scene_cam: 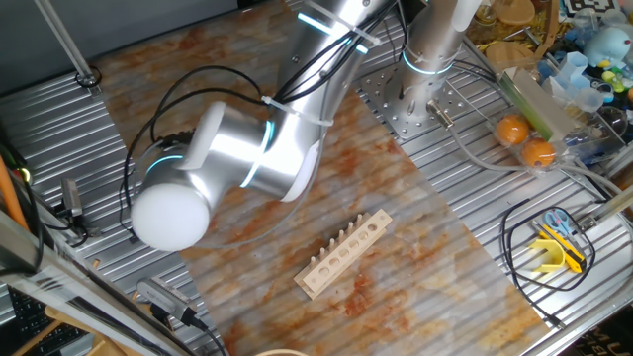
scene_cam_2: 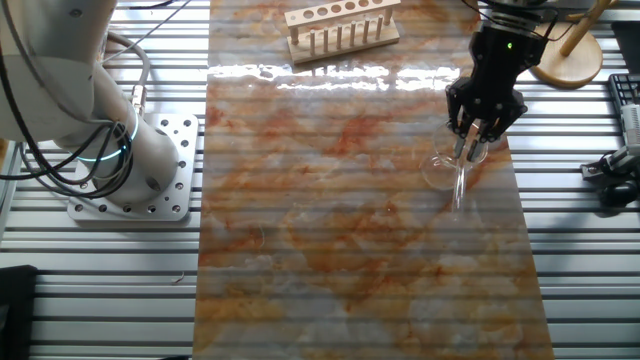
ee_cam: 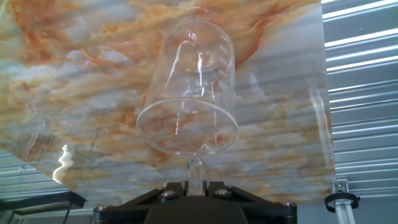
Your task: Pour out the test tube
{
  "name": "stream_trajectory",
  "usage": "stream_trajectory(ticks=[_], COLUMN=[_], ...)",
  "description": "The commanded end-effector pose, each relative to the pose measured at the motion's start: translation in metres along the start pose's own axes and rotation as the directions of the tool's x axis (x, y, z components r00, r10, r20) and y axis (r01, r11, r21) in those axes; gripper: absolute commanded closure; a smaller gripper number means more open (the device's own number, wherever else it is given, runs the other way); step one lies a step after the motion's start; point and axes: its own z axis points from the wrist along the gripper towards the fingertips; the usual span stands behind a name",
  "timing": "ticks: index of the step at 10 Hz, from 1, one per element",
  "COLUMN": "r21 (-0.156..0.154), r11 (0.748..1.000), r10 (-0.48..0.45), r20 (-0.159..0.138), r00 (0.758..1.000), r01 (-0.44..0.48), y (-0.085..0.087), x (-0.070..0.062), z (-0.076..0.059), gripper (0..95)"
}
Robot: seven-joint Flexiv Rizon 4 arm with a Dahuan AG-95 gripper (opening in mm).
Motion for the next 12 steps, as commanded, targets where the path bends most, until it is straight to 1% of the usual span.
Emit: stream_trajectory(ticks=[1,2,7,8,12], r21=[0.025,0.033,0.095,0.109,0.136], r11=[1.000,0.999,0.995,0.994,0.990], r10=[-0.005,-0.006,-0.025,-0.025,-0.028], r20=[0.003,0.002,0.000,-0.004,-0.025], r00=[1.000,1.000,1.000,1.000,0.999], r01=[0.005,0.006,0.025,0.026,0.031], y=[0.0006,0.0006,0.0004,0.0009,0.0008], x=[0.0008,0.0007,-0.0008,-0.0028,-0.0085], z=[0.0009,0.0010,-0.0003,-0.0017,-0.0078], gripper=[95.0,95.0,95.0,95.0,95.0])
